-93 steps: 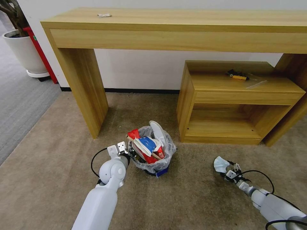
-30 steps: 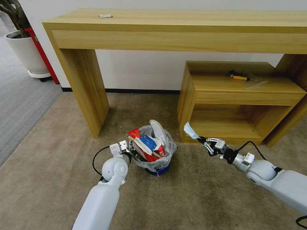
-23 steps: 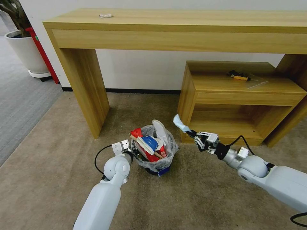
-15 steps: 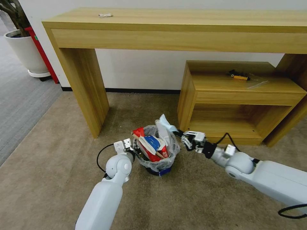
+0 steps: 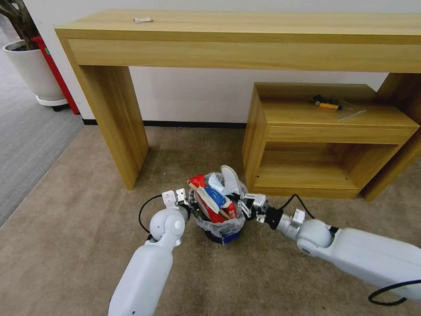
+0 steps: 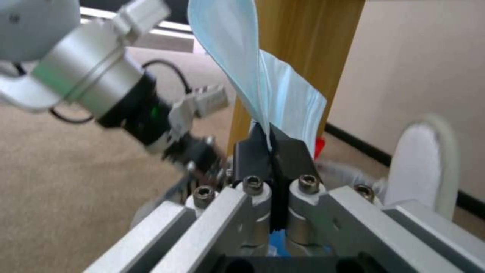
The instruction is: Pick up the trash bin and place the garbage on the floor into it.
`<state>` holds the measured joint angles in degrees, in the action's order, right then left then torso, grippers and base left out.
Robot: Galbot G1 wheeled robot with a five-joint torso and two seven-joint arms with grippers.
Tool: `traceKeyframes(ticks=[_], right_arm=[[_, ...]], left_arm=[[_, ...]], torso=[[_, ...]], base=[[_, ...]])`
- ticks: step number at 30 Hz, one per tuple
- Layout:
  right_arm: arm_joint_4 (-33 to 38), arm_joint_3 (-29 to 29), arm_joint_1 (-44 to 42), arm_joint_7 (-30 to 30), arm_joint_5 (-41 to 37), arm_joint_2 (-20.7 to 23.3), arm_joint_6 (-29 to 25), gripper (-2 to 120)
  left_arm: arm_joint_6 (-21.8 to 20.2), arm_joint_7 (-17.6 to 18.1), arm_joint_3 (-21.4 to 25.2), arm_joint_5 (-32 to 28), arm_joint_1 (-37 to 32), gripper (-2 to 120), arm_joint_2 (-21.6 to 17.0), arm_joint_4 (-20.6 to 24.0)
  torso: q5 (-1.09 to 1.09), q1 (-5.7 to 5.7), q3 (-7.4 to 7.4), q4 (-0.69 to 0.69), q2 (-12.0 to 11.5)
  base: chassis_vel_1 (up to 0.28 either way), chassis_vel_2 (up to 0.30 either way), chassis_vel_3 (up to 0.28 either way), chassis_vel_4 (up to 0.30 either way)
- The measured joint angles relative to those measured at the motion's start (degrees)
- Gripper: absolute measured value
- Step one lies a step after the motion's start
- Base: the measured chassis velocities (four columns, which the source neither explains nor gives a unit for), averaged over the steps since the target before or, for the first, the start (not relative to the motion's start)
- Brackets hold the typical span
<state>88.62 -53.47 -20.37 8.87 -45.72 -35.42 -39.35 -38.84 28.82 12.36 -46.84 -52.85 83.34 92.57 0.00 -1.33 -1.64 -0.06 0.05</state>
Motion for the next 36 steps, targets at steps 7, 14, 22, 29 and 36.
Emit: traceKeyframes(ticks=[7, 14, 22, 29, 36], right_arm=[[-1.7, 0.3, -1.2, 0.1, 0.2, 0.1, -0.3, 0], [-3.5, 0.7, -2.1, 0.3, 1.0, 0.1, -0.7, 0], [-4.1, 1.0, -3.2, -0.2, 2.3, -0.7, -0.2, 10], [-5.7, 1.6, -3.7, -0.3, 3.1, -1.1, -0.1, 35], [-5.4, 2.1, -4.0, -1.1, 3.6, -1.4, -0.1, 62]], left_arm=[[0.2, -0.1, 0.3, 0.1, -0.3, 0, 0.2, 0.0], [0.4, -0.1, 0.5, 0.2, -1.3, 0, 0.2, 1.0], [0.4, -0.1, 0.9, 0.1, -1.7, 0, 0.2, 1.8], [0.5, -0.1, 1.0, 0.1, -2.4, 0, 0.0, 2.6], [0.5, -0.1, 1.0, 0.3, -2.6, 0, 0.2, 2.5]], torso=[[0.00, 0.01, 0.01, 0.00, 0.0], [0.01, 0.02, 0.01, 0.01, 0.0], [0.02, 0.02, 0.01, 0.01, 0.0], [0.01, 0.02, 0.01, 0.02, 0.0], [0.01, 0.02, 0.01, 0.01, 0.0]], base=[[0.000, 0.000, 0.000, 0.000], [0.000, 0.000, 0.000, 0.000], [0.000, 0.000, 0.000, 0.000], [0.000, 0.000, 0.000, 0.000], [0.000, 0.000, 0.000, 0.000]])
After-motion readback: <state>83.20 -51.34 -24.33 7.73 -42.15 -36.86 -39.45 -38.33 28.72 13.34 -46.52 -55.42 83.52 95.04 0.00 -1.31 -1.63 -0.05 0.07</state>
